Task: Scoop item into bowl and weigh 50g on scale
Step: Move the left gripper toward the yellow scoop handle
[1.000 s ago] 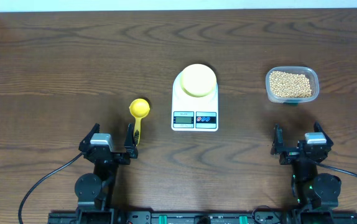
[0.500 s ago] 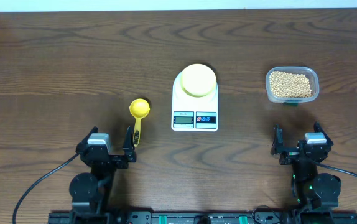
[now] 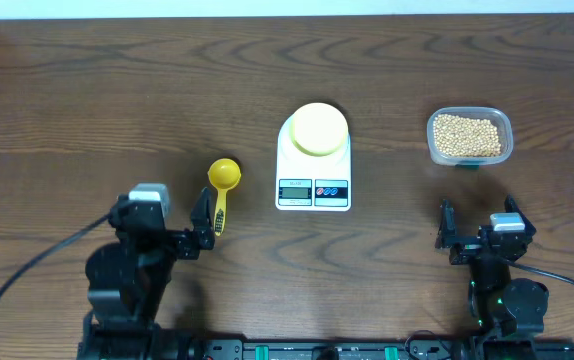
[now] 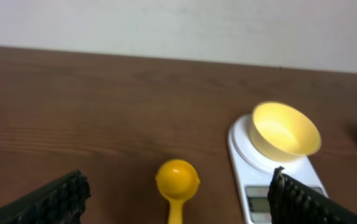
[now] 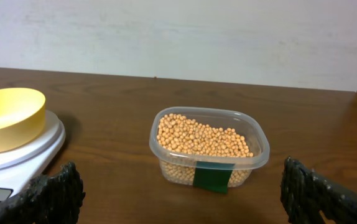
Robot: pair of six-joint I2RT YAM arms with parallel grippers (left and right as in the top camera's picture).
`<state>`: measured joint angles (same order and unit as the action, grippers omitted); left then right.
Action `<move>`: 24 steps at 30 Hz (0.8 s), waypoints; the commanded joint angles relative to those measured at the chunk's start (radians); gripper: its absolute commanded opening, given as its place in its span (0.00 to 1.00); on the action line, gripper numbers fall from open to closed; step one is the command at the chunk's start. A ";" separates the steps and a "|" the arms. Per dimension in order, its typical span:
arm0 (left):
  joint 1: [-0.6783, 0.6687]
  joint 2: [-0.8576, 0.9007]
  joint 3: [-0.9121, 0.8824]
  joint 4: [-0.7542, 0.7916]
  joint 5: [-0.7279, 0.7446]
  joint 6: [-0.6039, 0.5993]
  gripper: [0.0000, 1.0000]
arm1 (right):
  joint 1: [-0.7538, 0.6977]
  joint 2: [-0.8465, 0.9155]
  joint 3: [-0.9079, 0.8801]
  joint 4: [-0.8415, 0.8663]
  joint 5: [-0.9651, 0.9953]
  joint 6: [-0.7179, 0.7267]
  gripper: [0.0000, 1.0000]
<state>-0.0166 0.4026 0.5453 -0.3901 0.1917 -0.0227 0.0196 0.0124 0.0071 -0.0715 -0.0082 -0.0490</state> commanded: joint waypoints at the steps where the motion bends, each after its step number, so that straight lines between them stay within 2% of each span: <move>1: 0.005 0.087 0.094 -0.043 0.084 -0.003 0.94 | -0.006 -0.004 -0.002 -0.005 0.002 -0.012 0.99; 13: 0.005 0.341 0.436 -0.388 0.122 -0.013 0.94 | -0.006 -0.004 -0.002 -0.005 0.002 -0.012 0.99; 16: 0.005 0.369 0.495 -0.376 0.261 -0.013 0.94 | -0.006 -0.004 -0.002 -0.005 0.002 -0.012 0.99; 17: 0.005 0.366 0.500 -0.328 0.354 -0.013 0.94 | -0.006 -0.004 -0.002 -0.005 0.002 -0.012 0.99; 20: 0.005 0.361 0.500 -0.277 0.492 -0.013 0.94 | -0.006 -0.004 -0.002 -0.005 0.002 -0.012 0.99; 24: 0.005 0.361 0.500 -0.284 0.504 -0.014 0.94 | -0.006 -0.004 -0.002 -0.005 0.002 -0.012 0.99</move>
<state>-0.0147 0.7673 1.0245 -0.6682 0.5896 -0.0296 0.0196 0.0124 0.0071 -0.0711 -0.0082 -0.0490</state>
